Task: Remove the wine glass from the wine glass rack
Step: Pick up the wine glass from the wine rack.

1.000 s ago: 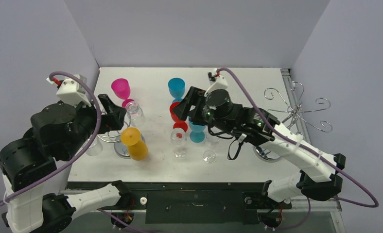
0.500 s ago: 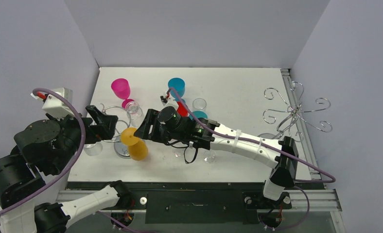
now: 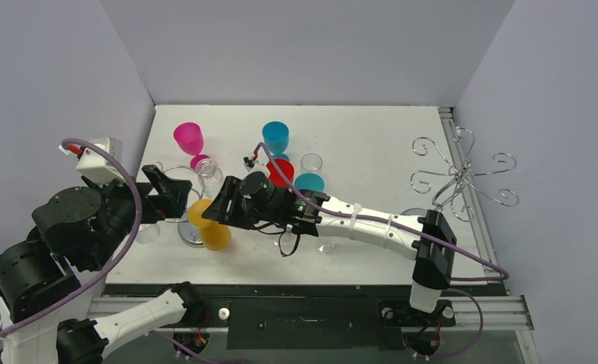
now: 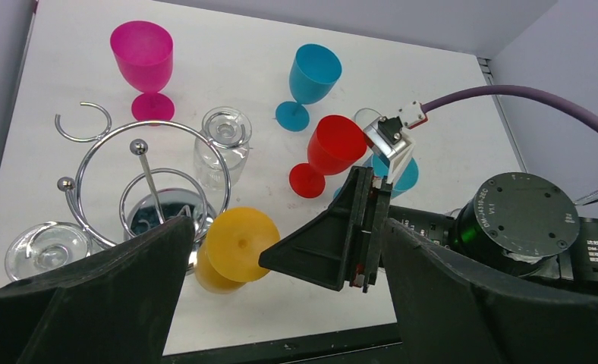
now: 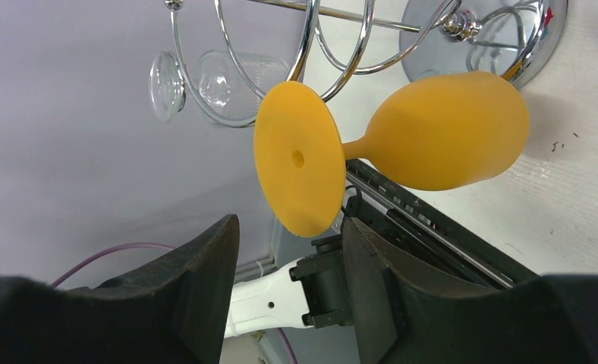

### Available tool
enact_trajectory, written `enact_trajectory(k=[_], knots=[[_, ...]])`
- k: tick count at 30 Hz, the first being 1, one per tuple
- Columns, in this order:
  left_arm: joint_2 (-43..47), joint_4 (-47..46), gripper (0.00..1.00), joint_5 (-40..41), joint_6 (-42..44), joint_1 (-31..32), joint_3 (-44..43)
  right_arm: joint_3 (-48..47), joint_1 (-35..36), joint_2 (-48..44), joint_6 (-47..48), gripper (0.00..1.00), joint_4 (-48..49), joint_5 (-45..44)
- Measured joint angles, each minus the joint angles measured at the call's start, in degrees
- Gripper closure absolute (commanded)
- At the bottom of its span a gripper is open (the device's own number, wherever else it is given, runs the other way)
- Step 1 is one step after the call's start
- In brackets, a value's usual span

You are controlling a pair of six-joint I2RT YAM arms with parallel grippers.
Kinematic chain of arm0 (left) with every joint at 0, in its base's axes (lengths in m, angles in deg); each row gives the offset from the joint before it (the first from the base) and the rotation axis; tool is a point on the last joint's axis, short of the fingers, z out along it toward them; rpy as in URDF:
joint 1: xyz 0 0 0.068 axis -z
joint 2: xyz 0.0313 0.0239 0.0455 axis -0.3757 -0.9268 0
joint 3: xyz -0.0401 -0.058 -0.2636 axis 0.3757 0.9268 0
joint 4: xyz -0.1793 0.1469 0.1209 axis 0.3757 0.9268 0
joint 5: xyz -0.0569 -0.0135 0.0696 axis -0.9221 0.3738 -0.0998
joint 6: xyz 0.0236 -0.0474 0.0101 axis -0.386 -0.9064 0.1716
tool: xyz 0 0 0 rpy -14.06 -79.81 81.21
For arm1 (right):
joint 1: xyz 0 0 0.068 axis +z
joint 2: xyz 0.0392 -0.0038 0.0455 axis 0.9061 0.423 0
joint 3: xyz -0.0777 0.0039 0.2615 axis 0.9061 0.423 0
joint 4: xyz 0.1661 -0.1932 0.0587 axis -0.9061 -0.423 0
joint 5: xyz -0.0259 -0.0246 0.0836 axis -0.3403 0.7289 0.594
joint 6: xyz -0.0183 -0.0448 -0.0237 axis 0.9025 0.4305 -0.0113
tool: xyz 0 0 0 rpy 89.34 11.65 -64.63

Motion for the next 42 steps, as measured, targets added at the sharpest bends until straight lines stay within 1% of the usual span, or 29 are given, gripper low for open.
enact_trajectory(k=[16, 25, 37, 40, 42], knots=[[0.0, -1.29, 0.1, -0.22, 0.37, 0.0, 0.33, 2.12, -0.42, 1.18, -1.73, 0.61, 3.48, 1.33], [0.0, -2.01, 0.1, -0.22, 0.85, 0.0, 0.33, 2.43, -1.25, 1.36, -2.86, 0.68, 4.98, 1.79], [0.0, -2.23, 0.1, -0.22, 1.2, 0.0, 0.33, 2.45, -1.6, 2.34, -3.23, 0.7, 6.21, 2.19], [0.0, -2.25, 0.09, -0.22, 1.22, 0.0, 0.35, 2.45, -1.6, 3.28, -3.48, 0.76, 6.51, 2.38], [0.0, -2.27, 0.09, -0.22, 1.22, 0.0, 0.42, 2.67, -1.6, 3.85, -3.76, 0.79, 6.78, 2.6]])
